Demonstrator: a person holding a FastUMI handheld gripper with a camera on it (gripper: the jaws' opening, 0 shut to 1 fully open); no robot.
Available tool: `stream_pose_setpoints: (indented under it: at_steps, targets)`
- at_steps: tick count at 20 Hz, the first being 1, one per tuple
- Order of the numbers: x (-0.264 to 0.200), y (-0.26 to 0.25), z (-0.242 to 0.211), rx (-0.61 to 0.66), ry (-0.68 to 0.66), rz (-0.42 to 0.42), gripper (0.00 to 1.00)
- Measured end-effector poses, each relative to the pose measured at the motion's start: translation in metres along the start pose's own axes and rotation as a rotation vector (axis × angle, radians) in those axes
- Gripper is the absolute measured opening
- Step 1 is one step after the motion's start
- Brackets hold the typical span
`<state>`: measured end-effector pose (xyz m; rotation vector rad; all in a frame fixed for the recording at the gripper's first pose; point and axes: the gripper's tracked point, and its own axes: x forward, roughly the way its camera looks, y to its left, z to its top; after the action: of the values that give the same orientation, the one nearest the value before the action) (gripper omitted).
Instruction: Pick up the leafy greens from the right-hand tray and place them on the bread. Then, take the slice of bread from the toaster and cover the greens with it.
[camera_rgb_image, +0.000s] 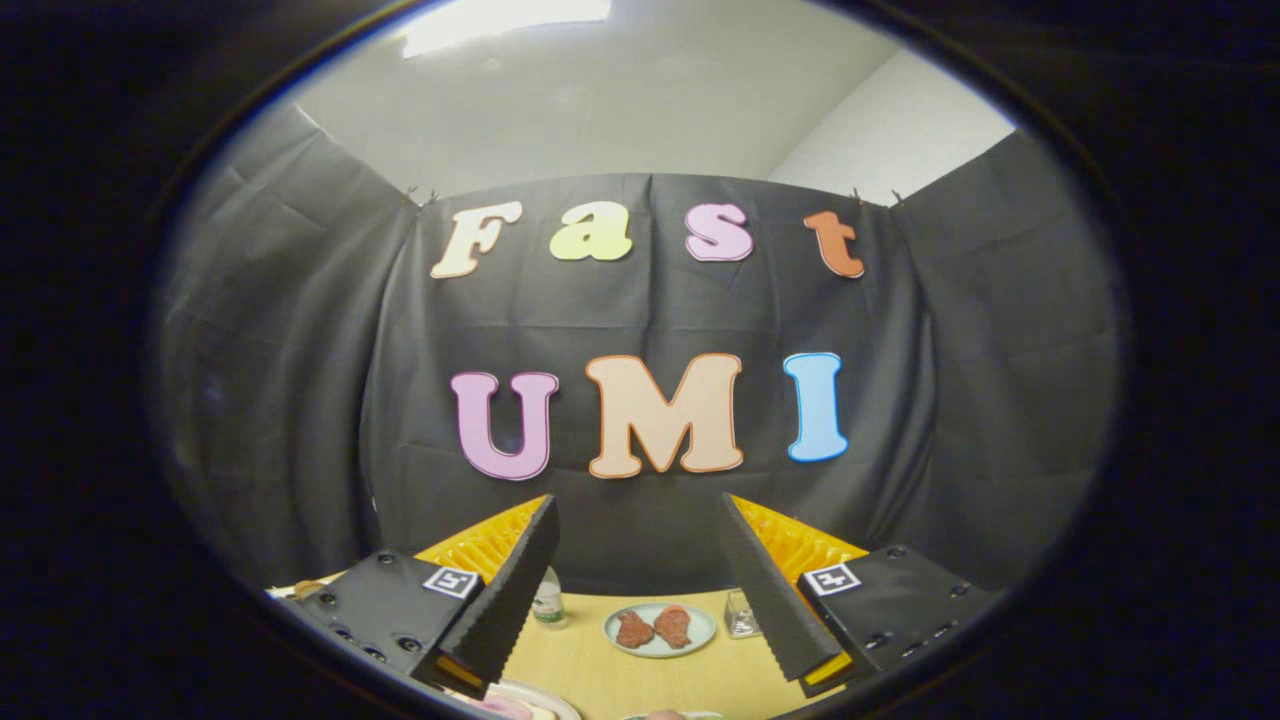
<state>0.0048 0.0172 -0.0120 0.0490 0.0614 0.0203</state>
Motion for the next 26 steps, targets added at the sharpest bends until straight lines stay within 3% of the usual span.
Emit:
stream_pose_setpoints:
  at_steps: [17, 26]
  targets:
    - [0.006, 0.001, -0.015, -0.02, 0.035, 0.059, 1.0]
    - [0.012, -0.011, -0.032, -0.167, 0.072, 0.197, 1.0]
